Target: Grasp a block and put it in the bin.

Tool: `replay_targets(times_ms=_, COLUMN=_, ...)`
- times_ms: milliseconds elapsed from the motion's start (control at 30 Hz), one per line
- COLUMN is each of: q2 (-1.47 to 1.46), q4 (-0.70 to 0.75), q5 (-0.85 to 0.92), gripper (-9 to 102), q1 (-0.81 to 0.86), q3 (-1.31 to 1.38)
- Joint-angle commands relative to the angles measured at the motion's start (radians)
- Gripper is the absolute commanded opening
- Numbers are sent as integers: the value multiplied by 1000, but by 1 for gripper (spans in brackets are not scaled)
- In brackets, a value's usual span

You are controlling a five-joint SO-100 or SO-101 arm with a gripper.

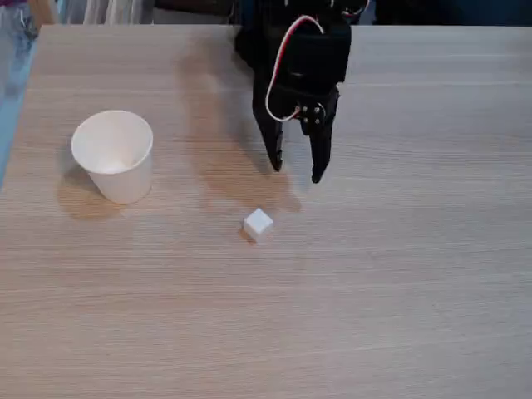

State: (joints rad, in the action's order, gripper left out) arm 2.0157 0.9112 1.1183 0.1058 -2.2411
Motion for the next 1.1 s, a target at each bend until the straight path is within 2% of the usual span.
replay_targets(times_ms=0, q2=-11, q4=-51, q5=44, gripper=30, q1=17, q3=38)
replay_targets(times_ms=233, q2=-60, q4=-127, q5=87, gripper=30, q1=55, q3=44)
replay_targets(times_ms=1067, q2=-273, q4=-103, q5=5, gripper=31, q1=91, q3=239)
